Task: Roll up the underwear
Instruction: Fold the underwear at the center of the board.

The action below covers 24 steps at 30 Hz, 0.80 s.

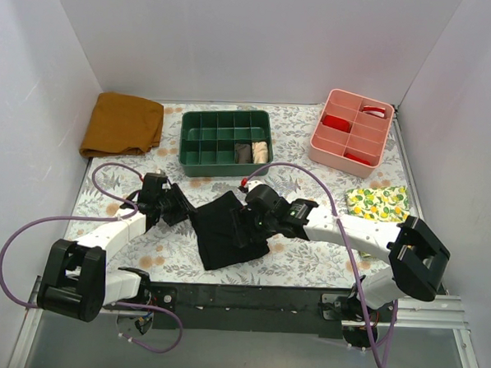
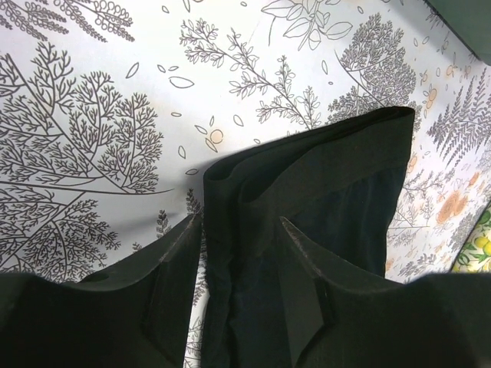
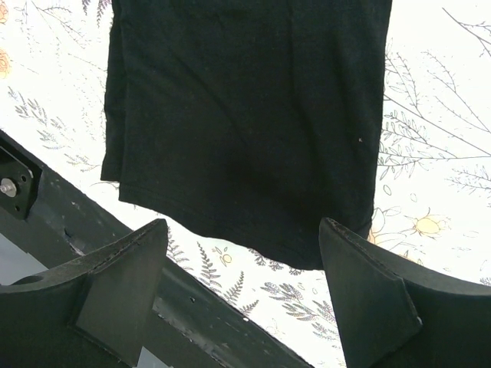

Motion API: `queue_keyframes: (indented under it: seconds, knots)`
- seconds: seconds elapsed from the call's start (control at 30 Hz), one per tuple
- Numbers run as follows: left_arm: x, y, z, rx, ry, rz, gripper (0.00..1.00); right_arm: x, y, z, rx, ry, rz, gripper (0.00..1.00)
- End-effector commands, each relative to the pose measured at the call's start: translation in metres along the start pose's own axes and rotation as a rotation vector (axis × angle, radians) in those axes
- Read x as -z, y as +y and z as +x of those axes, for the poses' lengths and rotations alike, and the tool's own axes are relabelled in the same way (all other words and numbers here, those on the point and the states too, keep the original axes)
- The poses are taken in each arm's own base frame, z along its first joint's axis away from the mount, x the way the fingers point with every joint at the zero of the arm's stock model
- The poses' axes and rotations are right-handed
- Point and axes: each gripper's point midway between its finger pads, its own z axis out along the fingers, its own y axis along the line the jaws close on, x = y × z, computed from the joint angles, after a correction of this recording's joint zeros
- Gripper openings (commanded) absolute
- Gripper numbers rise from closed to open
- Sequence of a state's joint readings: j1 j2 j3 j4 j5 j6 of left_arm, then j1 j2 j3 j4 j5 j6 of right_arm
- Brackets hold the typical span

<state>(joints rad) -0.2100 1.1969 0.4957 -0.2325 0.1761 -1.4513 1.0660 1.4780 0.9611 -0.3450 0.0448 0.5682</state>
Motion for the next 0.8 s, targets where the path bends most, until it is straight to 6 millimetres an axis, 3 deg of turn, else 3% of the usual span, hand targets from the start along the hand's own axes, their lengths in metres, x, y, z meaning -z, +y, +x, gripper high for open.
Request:
queue_keyframes:
  seconds: [0.0,0.23,0.4,0.6,0.63,0.67,0.77]
  knots:
    - [-0.001,0.004,-0.003,-0.009,-0.023,-0.002,0.43,0.004,0.011,-0.016,0.012,-0.027,-0.028,0.87]
    - [-0.009,0.010,0.002,-0.004,-0.011,-0.008,0.47,0.001,0.010,-0.012,0.014,-0.011,-0.031,0.87]
    - [-0.010,-0.003,0.001,-0.006,-0.011,0.059,0.33,0.001,0.010,-0.012,0.016,-0.009,-0.029,0.87]
    - [-0.010,-0.001,-0.005,-0.027,-0.026,0.034,0.18,0.001,0.013,-0.010,0.013,-0.006,-0.048,0.86]
    - [-0.011,-0.001,-0.004,-0.029,-0.022,0.033,0.07,0.001,0.014,-0.011,0.004,-0.016,-0.055,0.85]
    - [-0.011,-0.002,-0.004,-0.029,-0.016,0.040,0.02,0.001,0.015,-0.011,0.004,-0.019,-0.058,0.85]
    - [-0.010,-0.005,-0.002,-0.026,0.002,0.044,0.00,0.003,0.021,-0.008,0.023,-0.027,-0.062,0.84]
